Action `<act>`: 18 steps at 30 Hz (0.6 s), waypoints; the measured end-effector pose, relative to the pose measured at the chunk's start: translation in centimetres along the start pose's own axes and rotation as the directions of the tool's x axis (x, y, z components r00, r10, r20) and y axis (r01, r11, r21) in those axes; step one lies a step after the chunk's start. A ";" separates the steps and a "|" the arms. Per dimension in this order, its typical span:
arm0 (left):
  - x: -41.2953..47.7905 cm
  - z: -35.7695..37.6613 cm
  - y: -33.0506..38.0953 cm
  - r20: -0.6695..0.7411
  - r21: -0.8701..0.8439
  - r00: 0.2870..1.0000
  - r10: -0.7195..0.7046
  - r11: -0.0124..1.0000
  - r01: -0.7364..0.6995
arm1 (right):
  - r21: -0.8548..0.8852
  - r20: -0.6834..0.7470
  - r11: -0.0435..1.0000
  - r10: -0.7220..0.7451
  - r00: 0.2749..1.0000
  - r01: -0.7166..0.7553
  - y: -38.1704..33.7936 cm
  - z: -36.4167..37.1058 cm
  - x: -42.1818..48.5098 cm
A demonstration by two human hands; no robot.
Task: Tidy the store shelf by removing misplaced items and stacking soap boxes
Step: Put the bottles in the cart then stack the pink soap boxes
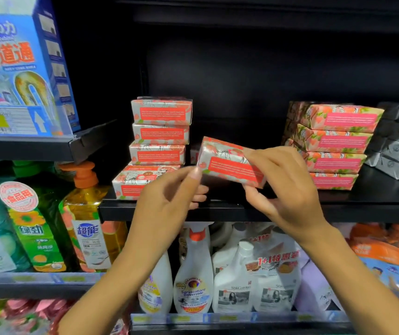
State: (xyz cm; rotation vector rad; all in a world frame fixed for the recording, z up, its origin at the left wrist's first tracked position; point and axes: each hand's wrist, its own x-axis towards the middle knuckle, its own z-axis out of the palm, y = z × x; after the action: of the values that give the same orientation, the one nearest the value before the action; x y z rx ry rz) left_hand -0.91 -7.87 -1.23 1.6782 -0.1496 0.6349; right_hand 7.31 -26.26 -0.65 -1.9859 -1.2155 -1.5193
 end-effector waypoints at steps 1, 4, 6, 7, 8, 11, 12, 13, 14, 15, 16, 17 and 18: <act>0.3 0.0 0.7 0.033 -0.097 0.996 -0.079 0.992 0.082 | -0.010 -0.042 0.999 -0.052 0.998 0.052 -0.3 -0.2 -0.1; 0.9 -0.2 1.9 0.120 -0.226 0.980 -0.161 0.956 0.185 | 0.001 -0.099 0.985 -0.172 0.980 0.173 -1.1 -0.3 0.0; 0.9 -0.4 1.8 0.131 -0.241 0.981 -0.143 0.955 0.172 | 0.033 -0.112 0.980 -0.190 0.975 0.194 -1.5 -0.3 0.0; 0.9 -0.6 1.6 0.126 -0.265 0.984 -0.130 0.951 0.160 | 0.060 -0.105 0.981 -0.175 0.979 0.182 -1.8 -0.4 0.1; 0.9 -0.7 1.3 0.121 -0.295 0.986 -0.115 0.944 0.147 | 0.099 -0.075 0.984 -0.139 0.987 0.147 -2.0 -0.5 0.2; 0.5 -0.8 0.9 0.087 -0.308 0.996 -0.019 0.950 0.045 | 0.299 0.114 0.938 0.151 0.982 -0.179 -2.7 -1.5 0.5; 0.4 -0.8 1.0 0.079 -0.296 0.997 0.007 0.955 0.017 | 0.391 0.187 0.858 0.280 0.942 -0.333 -3.0 -1.9 0.8; 0.4 -0.8 0.9 0.080 -0.288 0.996 0.033 0.958 -0.009 | 0.481 0.256 0.746 0.383 0.888 -0.461 -3.3 -2.3 1.2; 0.3 -0.8 0.8 0.085 -0.280 0.995 0.053 0.960 -0.027 | 0.551 0.318 0.631 0.447 0.836 -0.547 -3.5 -2.5 1.6; 0.4 -0.8 0.8 0.092 -0.269 0.993 0.074 0.962 -0.047 | 0.591 0.373 0.537 0.481 0.794 -0.602 -3.5 -2.7 1.9; 0.4 -0.9 0.7 0.095 -0.253 0.991 0.099 0.965 -0.072 | 0.601 0.406 0.493 0.490 0.772 -0.629 -3.3 -2.7 2.0; 0.4 -0.9 0.6 0.094 -0.233 0.987 0.130 0.967 -0.105 | 0.593 0.414 0.502 0.481 0.773 -0.630 -3.2 -2.7 2.2; 0.5 -0.9 0.5 0.089 -0.218 0.983 0.163 0.966 -0.141 | 0.583 0.402 0.532 0.467 0.787 -0.614 -3.2 -2.6 2.4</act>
State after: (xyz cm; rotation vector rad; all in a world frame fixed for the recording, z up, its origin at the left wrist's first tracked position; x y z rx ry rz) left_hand -1.02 -6.99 -0.50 1.5042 -0.4123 0.6215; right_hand 3.31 -25.36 1.81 -1.7374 -0.8853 -0.4342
